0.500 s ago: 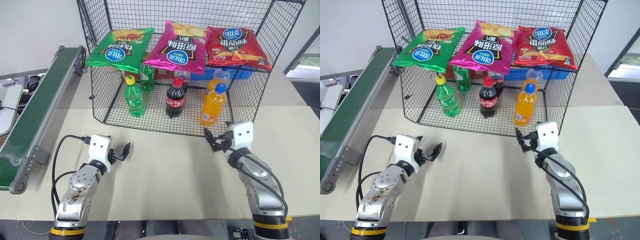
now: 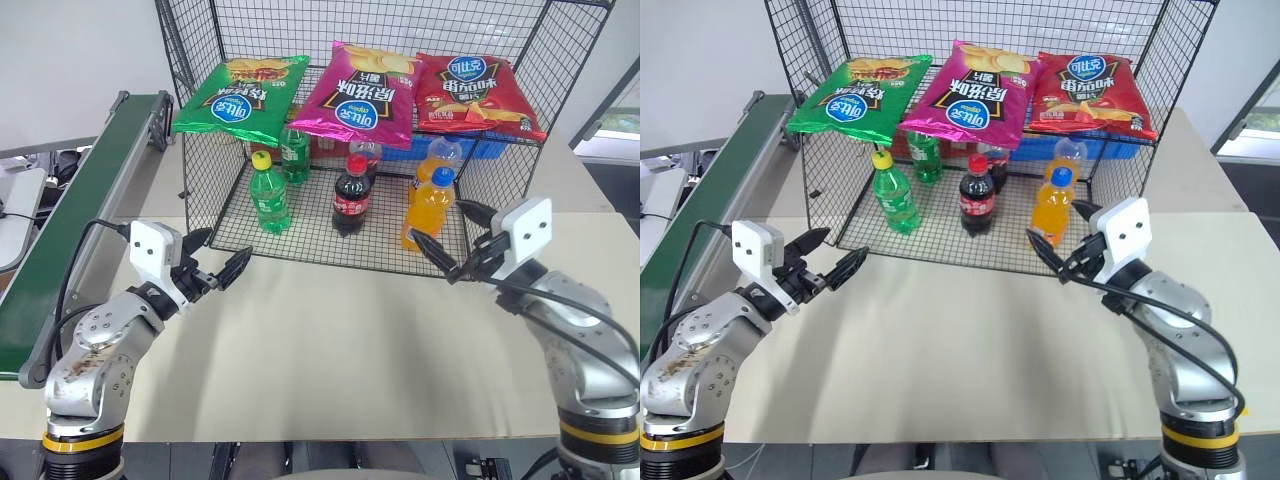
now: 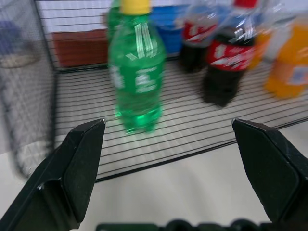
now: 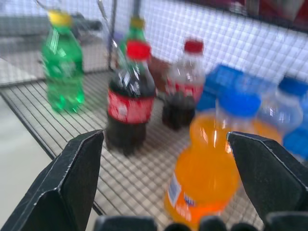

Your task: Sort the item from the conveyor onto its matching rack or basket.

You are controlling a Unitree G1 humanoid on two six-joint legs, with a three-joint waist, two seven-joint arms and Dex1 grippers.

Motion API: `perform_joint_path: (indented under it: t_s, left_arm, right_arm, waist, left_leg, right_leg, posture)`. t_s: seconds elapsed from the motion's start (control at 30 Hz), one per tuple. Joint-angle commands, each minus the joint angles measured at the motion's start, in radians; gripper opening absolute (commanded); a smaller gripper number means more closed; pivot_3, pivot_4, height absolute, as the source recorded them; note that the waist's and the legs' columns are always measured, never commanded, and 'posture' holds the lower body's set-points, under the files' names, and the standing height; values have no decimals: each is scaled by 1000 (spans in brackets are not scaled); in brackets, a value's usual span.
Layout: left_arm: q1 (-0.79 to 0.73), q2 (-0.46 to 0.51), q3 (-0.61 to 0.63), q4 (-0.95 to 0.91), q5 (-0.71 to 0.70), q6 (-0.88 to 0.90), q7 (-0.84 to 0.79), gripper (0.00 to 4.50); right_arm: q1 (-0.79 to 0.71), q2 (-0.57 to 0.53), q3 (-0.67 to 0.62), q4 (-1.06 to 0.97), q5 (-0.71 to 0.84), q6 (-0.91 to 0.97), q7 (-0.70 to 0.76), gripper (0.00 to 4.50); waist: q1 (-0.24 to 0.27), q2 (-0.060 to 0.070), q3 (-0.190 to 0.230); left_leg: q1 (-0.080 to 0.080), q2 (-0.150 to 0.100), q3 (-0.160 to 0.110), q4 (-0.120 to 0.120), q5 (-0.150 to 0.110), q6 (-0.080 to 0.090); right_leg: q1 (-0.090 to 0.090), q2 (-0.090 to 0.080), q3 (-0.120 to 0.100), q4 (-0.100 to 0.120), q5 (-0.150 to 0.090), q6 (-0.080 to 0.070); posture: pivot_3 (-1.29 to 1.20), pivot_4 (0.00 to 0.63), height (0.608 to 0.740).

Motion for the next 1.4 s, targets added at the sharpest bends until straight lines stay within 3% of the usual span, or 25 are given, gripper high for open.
perform_joint_path:
  t_s: [0.03, 0.3, 0.63, 0.83, 1.4]
  left_arm:
    - [-39, 43, 89, -57, -86, 26, 3, 4488]
    - [-38, 42, 132, -96, -163, 57, 78, 4488]
    - [55, -29, 114, -153, -191, 54, 184, 4488]
    - [1, -45, 48, -179, -195, 70, 243, 4488]
    - [53, -20, 68, -194, -198, 53, 229, 4488]
  right_arm:
    - [-51, -37, -58, -82, 67, 50, -4, 4500]
    - [-98, -15, -27, -144, 107, 129, -85, 4500]
    - [-104, 41, 52, -130, 29, 113, -165, 4500]
    - [-123, 40, 35, -28, 2, 40, -137, 4500]
    - [-137, 44, 52, 12, -33, -10, -116, 4500]
  waist:
    - [0, 0, 0]
    - [3, 0, 0]
    - [2, 0, 0]
    - [7, 0, 0]
    - [2, 0, 0]
  left_leg:
    - [0, 0, 0, 0, 0, 0]
    - [2, 0, 0, 0, 0, 0]
    - [2, 1, -1, 0, 0, 0]
    - [1, -1, 0, 2, 0, 0]
    - [2, -1, 0, 0, 0, 0]
  right_leg:
    - [0, 0, 0, 0, 0, 0]
    - [2, 0, 1, 0, 0, 0]
    - [2, 0, 1, 0, 0, 0]
    - [2, -1, 1, -1, 0, 0]
    - [2, 0, 1, 0, 0, 0]
  posture:
    - [0, 150, 740]
    - [0, 150, 740]
    - [0, 150, 740]
    - [0, 150, 740]
    - [0, 150, 740]
